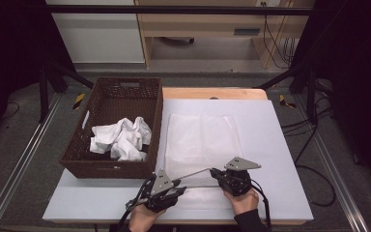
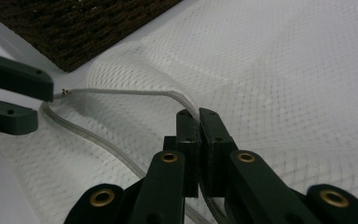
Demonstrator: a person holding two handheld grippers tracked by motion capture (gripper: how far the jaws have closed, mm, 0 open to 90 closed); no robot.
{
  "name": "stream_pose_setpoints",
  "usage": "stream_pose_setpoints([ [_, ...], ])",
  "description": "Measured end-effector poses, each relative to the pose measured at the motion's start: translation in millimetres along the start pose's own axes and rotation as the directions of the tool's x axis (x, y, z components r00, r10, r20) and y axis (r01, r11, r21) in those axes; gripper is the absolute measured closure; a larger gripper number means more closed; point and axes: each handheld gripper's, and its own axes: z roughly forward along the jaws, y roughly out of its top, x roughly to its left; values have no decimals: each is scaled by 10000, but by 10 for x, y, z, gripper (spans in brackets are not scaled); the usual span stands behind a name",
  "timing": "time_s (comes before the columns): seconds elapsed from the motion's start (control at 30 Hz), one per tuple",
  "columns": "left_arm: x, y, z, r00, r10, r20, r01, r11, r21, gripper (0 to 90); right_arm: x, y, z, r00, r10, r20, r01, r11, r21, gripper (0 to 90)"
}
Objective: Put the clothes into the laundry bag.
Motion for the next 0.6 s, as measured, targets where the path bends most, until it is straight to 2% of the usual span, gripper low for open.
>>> stream_pose_setpoints([
  [0.07, 2, 91, 49, 9998, 141, -147, -141, 9999, -35, 622, 2, 5, -12, 10000, 19, -35, -19, 10000, -3, 871],
  [0.2, 12, 222, 165, 9994, 129, -323, -127, 9999, 56, 570, 1, 11, -11, 10000, -38, -63, 37, 10000, -18, 871],
  [0.33, -20, 320, 280, 9966, 529, -638, -512, 9983, 279, 525, 7, 14, -15, 10000, -37, -89, 37, 10000, -36, 871],
  [0.53, -20, 427, 449, 9952, 735, -649, -694, 9955, 638, 510, 14, 21, -19, 9999, -85, -123, 85, 10000, -39, 871],
  [0.6, -10, 435, 503, 9957, 667, -648, -613, 9948, 818, 525, 15, 24, -22, 9999, -109, -129, 108, 9999, -35, 871],
])
